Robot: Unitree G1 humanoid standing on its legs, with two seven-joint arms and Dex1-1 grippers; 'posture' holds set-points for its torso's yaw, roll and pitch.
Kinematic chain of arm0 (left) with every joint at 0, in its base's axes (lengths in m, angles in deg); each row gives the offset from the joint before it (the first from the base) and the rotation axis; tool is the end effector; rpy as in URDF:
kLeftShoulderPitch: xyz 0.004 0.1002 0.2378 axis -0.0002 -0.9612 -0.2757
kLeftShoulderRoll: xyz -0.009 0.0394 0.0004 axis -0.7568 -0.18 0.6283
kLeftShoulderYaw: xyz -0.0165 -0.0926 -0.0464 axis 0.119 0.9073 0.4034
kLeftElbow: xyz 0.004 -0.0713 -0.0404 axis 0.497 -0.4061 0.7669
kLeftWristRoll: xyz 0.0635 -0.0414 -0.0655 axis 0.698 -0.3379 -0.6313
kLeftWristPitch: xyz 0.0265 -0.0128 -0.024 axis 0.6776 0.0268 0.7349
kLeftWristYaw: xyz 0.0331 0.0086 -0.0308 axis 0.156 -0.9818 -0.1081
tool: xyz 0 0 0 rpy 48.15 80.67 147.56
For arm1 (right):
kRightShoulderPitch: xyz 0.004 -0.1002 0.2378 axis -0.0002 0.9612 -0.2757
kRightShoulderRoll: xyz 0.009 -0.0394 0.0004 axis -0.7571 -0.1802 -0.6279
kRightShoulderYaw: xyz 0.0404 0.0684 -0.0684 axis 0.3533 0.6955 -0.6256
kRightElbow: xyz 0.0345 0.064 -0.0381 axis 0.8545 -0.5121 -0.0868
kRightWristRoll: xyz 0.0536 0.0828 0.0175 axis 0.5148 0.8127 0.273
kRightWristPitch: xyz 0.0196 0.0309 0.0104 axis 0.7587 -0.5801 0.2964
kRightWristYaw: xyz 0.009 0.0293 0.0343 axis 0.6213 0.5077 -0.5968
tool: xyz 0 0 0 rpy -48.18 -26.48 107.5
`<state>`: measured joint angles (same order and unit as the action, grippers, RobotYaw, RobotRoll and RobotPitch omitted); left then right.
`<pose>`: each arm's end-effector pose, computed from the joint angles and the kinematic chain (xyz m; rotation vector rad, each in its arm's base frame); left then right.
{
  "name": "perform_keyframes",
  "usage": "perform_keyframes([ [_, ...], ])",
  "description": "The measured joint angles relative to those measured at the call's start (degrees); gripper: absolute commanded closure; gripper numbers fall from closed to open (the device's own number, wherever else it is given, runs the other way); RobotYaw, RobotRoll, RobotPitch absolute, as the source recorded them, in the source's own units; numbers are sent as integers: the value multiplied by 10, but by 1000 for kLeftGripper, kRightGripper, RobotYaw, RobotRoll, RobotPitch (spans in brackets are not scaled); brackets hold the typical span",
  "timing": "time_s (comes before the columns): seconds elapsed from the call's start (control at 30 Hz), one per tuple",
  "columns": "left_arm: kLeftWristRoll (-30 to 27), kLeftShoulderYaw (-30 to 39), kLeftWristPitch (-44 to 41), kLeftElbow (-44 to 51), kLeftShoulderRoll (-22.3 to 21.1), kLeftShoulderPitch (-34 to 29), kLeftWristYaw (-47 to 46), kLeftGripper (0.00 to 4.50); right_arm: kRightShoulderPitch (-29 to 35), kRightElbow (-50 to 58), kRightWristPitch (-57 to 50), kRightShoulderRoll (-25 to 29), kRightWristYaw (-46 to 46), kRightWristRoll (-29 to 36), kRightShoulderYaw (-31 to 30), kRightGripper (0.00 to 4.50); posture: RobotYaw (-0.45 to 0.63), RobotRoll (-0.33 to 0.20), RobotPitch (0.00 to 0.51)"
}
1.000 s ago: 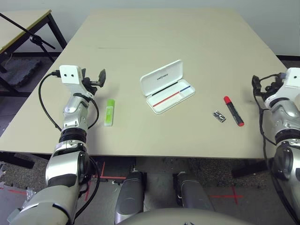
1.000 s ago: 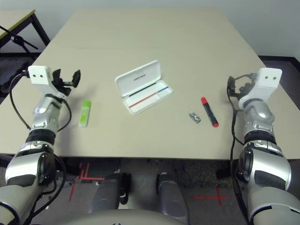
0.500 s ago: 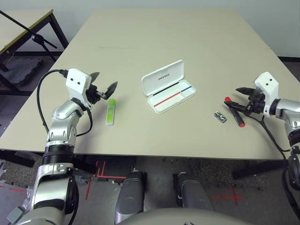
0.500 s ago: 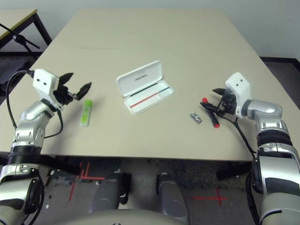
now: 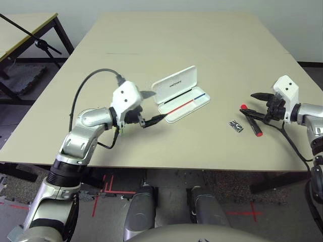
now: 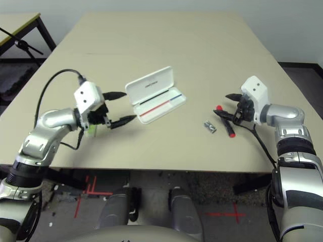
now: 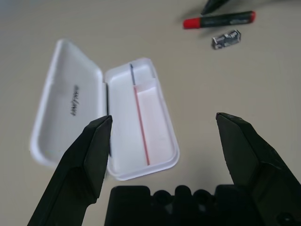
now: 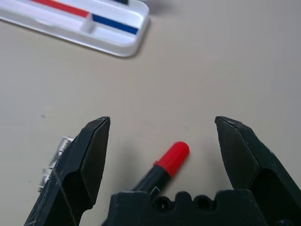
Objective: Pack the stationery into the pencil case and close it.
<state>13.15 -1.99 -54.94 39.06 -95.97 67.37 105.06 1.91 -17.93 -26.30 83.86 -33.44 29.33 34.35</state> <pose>0.2646 0.1754 0.1649 0.4437 0.0616 -1.1079 0.2902 -0.3401 0.1404 -0.3913 0.2716 0.7739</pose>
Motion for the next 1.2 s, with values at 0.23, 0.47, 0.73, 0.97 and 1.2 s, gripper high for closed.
perform_keyframes([
  [0.23, 50, -64, -29, -55, 26, 49, 1, 57, 19, 53, -44, 2, -25, 19, 0, 0, 45, 0, 65],
  [0.47, 84, -115, -61, -95, 53, 77, 5, 57, 24, 74, -53, 1, -20, 21, 0, 0, 35, 0, 65],
  [0.73, 108, -145, -80, -126, 69, 93, 20, 57, 35, 85, -53, -5, -12, 21, 0, 0, 27, 0, 68],
  [0.97, 111, -154, -87, -138, 79, 102, 42, 57, 36, 87, -53, -6, -5, 21, 0, 0, 23, 0, 69],
  [1.2, 122, -165, -97, -155, 87, 106, 47, 57, 40, 101, -53, -6, 2, 21, 0, 0, 6, 0, 69],
])
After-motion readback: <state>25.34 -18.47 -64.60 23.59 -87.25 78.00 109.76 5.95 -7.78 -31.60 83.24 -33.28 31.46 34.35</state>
